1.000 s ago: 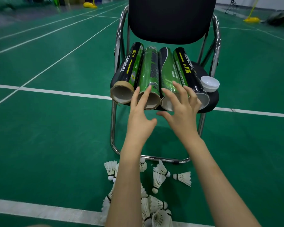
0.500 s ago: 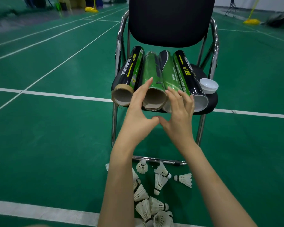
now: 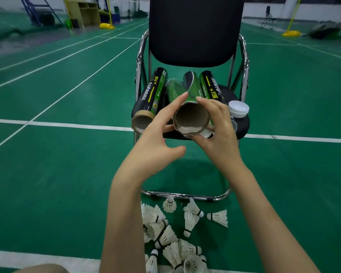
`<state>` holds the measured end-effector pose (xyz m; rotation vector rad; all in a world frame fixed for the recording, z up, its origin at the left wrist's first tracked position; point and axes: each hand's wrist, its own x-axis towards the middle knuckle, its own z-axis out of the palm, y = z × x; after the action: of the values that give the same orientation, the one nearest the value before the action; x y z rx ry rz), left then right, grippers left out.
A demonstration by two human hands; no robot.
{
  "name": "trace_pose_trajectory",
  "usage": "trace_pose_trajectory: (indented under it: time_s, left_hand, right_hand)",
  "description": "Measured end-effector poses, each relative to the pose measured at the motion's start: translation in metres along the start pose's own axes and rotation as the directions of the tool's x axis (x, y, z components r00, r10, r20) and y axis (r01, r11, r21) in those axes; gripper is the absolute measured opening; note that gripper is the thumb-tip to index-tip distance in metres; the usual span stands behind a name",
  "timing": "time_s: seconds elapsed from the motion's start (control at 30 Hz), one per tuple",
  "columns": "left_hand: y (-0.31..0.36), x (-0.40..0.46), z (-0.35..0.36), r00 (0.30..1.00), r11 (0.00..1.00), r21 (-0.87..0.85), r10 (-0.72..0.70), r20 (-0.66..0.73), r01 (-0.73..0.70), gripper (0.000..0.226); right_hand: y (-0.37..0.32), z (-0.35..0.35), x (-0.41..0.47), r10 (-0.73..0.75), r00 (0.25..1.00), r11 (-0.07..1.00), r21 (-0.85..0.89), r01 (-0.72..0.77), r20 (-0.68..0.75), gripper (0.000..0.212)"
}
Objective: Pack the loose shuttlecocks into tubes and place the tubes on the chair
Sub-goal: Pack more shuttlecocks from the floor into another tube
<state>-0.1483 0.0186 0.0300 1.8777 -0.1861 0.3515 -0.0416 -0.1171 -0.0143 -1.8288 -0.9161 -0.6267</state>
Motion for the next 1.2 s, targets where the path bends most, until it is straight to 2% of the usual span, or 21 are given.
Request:
trace_pose_trajectory:
  time_s: [0.1,0.23,0.33,0.53,0.7,0.93,1.2]
  left_hand:
    - [0.001,0.0,0.007,1.0,1.0,-0.014,0.013,-0.016,-0.013,0.089]
    - [0.007,0.0,0.019,0.998,0.998,-0.055,0.022,-0.06,-0.025,0.093]
    - [0.018,0.001,0.022,0.998,0.995,-0.076,0.057,-0.028,-0.059,0.094]
    - [0.046,-0.001,0.02,0.984,0.98,-0.097,0.178,0.01,-0.176,0.089]
    - [0.065,-0.009,0.022,0.956,0.957,-0.014,0.29,0.03,-0.29,0.085]
    - [0.085,-0.023,0.026,0.94,0.929,0.151,0.342,0.001,-0.338,0.082]
    - [0.065,-0.04,0.029,0.933,0.9,0.253,0.356,0.042,-0.355,0.077]
  right_hand:
    - [-0.006,-0.003,0.0,0.081,0.996,0.985,0.153,-0.084,0.026,0.069]
    - [-0.018,-0.007,-0.001,0.179,0.983,0.943,0.292,-0.159,-0.046,0.066]
    - [-0.026,-0.016,-0.001,0.218,0.973,0.913,0.368,-0.178,-0.072,0.067]
    - [-0.054,-0.047,0.004,0.173,0.96,0.889,0.454,-0.057,-0.218,0.068]
    - [-0.079,-0.073,0.0,0.148,0.953,0.845,0.535,0.018,-0.265,0.073]
    - [-0.088,-0.085,-0.023,0.236,0.951,0.686,0.728,-0.017,-0.201,0.073]
    - [-0.069,-0.082,-0.05,0.377,0.926,0.533,0.817,-0.221,0.004,0.08]
